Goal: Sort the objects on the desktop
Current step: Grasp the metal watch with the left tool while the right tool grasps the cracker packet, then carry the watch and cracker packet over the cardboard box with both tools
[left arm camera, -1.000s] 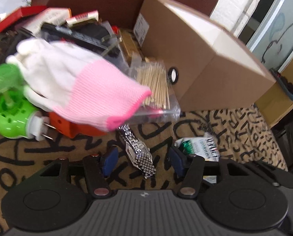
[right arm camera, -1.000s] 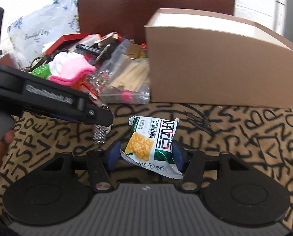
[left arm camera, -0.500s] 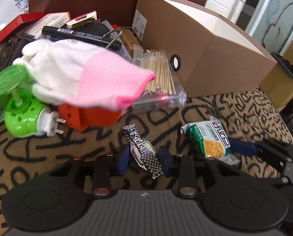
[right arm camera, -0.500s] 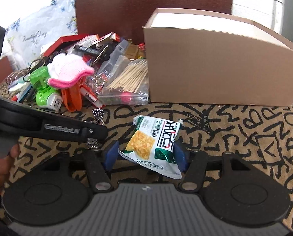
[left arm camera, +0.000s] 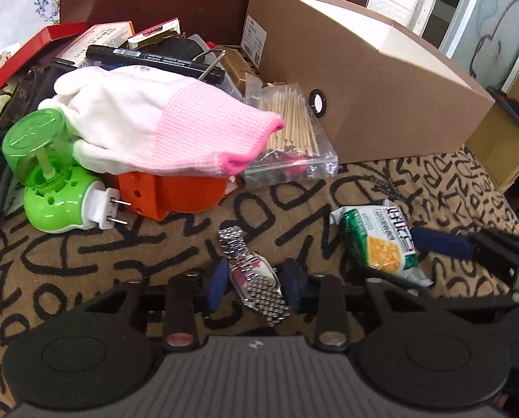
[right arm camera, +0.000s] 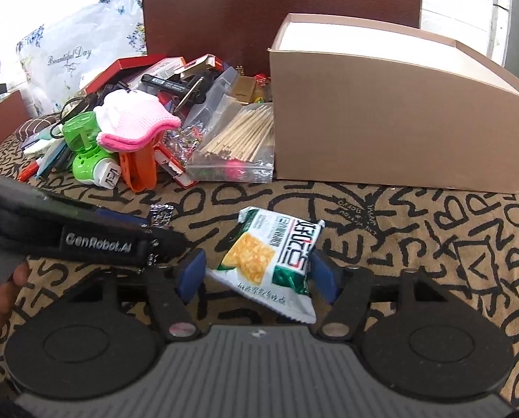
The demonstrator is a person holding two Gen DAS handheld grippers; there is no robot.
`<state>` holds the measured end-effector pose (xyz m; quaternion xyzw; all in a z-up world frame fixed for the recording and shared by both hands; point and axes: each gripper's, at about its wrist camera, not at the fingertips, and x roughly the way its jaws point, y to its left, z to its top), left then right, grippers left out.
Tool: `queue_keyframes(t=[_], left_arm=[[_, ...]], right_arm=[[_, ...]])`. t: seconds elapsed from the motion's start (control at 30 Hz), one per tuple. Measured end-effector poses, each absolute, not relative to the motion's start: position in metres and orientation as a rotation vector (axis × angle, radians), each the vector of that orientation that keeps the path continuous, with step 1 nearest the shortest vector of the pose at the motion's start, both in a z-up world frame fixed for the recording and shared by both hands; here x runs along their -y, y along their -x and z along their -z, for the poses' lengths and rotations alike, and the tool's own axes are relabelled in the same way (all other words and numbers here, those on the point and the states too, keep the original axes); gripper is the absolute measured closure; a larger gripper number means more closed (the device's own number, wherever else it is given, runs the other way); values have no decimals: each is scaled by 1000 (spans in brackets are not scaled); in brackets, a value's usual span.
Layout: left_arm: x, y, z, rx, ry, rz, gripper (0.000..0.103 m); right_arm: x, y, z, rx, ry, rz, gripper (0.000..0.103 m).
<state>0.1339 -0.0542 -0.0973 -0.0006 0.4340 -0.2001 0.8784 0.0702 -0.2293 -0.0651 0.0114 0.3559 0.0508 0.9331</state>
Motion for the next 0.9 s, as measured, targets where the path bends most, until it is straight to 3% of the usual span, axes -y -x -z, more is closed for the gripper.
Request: queue_keyframes(t=[0.17, 0.33, 0.53, 0.7, 0.9], left_arm=[[52, -136, 99, -907, 17, 420, 64], [54, -137, 100, -903, 1, 421, 68], [53, -134, 101, -885, -12, 420, 68], [49, -132, 97, -887, 6, 417, 71], [43, -116, 85, -860, 17, 420, 71]], right_arm=[[232, -76, 66, -722, -30, -84, 33], [233, -82, 72, -740, -30, -77, 33], [231, -86, 78, -758, -24, -84, 41], [229, -84, 79, -748, -6, -82, 54], [231, -73, 70, -727, -20, -89, 56]])
